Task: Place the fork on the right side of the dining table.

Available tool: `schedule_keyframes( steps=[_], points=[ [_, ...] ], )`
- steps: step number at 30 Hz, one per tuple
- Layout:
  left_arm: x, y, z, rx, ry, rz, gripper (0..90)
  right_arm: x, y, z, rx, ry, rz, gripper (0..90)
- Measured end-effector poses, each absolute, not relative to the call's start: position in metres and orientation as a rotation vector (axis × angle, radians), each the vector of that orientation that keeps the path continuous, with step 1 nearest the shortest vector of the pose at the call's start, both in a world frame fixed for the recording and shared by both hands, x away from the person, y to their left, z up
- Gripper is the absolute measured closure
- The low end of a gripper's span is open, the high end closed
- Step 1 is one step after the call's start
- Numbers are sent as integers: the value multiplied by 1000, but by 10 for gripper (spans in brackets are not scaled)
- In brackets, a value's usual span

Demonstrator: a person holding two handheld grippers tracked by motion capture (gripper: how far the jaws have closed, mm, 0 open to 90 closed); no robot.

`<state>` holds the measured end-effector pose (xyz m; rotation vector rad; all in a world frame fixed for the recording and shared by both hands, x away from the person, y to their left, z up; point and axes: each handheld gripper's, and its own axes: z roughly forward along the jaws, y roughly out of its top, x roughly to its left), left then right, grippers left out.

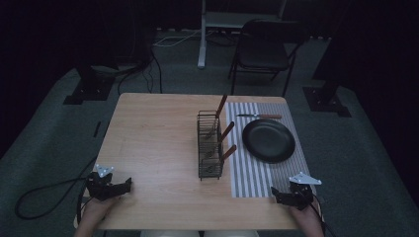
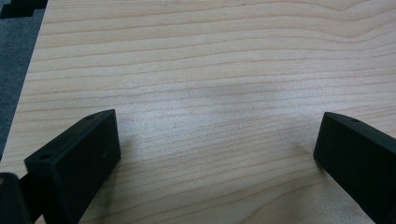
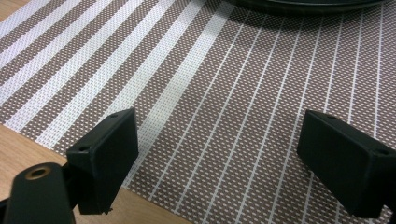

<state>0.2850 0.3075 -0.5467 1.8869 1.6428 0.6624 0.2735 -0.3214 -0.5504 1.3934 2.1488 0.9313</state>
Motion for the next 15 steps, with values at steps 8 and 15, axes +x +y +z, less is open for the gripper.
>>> schedule_keyframes(
  steps=[8, 15],
  points=[
    [285, 308, -547, 1890, 1640, 660, 6, 275, -321, -549, 1389, 2169, 917, 121],
    [285, 308, -547, 1890, 1640, 661, 6, 277, -321, -547, 1395, 2194, 891, 121]
  ],
)
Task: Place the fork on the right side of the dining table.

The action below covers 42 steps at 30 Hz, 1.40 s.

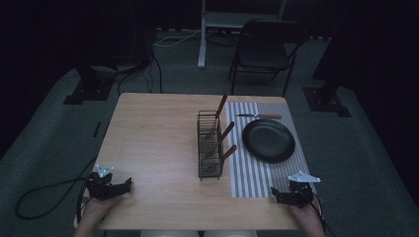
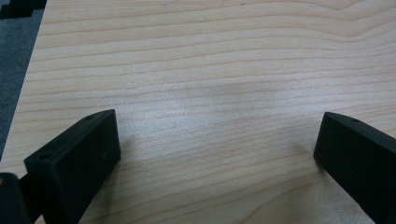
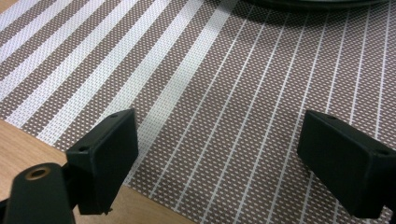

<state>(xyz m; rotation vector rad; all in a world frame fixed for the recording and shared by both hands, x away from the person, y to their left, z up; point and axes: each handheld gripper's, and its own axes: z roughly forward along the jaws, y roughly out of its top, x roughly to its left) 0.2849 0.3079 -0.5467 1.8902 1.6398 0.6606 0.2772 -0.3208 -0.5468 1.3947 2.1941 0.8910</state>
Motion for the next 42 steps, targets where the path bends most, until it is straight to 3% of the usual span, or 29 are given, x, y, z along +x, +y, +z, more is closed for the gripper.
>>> schedule_keyframes(
  steps=[17, 42],
  points=[
    [285, 308, -547, 1890, 1639, 660, 6, 276, -316, -541, 1413, 2231, 873, 148],
    [285, 308, -547, 1891, 1638, 661, 6, 294, -298, -502, 1331, 2292, 1028, 159]
  ],
)
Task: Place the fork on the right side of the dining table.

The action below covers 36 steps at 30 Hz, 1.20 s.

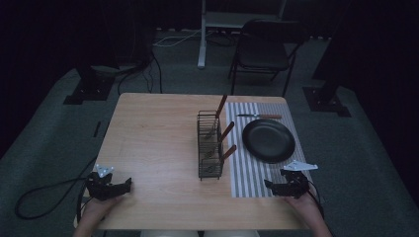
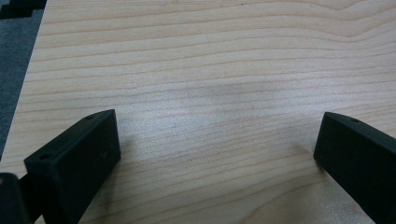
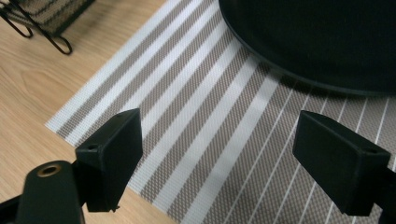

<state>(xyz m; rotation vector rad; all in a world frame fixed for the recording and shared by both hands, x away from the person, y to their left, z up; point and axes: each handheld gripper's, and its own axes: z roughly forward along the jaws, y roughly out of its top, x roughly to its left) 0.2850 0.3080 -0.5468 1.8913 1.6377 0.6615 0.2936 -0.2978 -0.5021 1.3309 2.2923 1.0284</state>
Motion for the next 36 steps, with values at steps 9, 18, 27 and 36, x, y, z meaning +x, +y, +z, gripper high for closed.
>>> schedule_keyframes(
  steps=[9, 18, 27, 36],
  points=[
    [285, 308, -547, 1892, 1638, 661, 6, 303, -292, -486, 1295, 2283, 1071, 171],
    [285, 308, -547, 1891, 1638, 661, 6, 312, -287, -476, 1269, 2287, 1084, 172],
    [285, 308, -547, 1891, 1638, 661, 6, 323, -278, -460, 1233, 2292, 1135, 195],
    [285, 308, -547, 1892, 1638, 661, 6, 336, -262, -440, 1166, 2291, 1166, 195]
  ],
)
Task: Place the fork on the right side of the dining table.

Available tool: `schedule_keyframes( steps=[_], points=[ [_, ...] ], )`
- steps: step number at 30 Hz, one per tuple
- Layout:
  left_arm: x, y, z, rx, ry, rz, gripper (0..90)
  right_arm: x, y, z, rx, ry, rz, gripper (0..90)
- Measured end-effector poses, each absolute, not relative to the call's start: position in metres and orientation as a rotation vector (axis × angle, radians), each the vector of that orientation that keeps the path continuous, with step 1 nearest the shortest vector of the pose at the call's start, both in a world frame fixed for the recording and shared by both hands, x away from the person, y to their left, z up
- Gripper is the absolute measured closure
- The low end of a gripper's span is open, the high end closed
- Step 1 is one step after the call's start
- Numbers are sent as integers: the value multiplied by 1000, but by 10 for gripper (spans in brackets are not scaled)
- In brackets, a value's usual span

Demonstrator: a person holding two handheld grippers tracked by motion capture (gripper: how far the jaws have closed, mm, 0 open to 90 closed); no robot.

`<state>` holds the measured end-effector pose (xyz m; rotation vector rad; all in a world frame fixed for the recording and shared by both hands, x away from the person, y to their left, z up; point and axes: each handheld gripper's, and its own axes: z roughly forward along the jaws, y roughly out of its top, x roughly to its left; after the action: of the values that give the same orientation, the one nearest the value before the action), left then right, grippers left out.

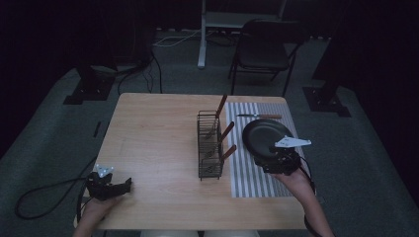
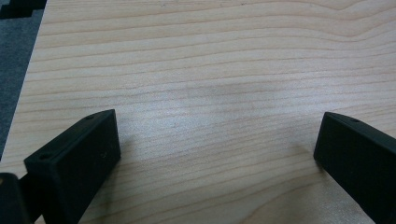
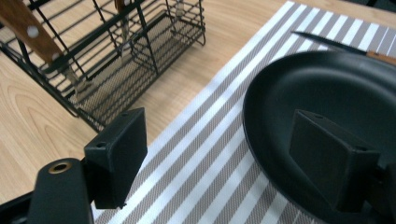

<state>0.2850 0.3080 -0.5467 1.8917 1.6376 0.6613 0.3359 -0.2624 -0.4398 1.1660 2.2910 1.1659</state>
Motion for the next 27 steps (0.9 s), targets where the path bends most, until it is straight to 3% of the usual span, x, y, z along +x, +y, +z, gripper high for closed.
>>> schedule_keyframes(
  steps=[27],
  points=[
    [285, 308, -547, 1892, 1637, 662, 6, 368, -233, -409, 1111, 2293, 1249, 197]
  ],
)
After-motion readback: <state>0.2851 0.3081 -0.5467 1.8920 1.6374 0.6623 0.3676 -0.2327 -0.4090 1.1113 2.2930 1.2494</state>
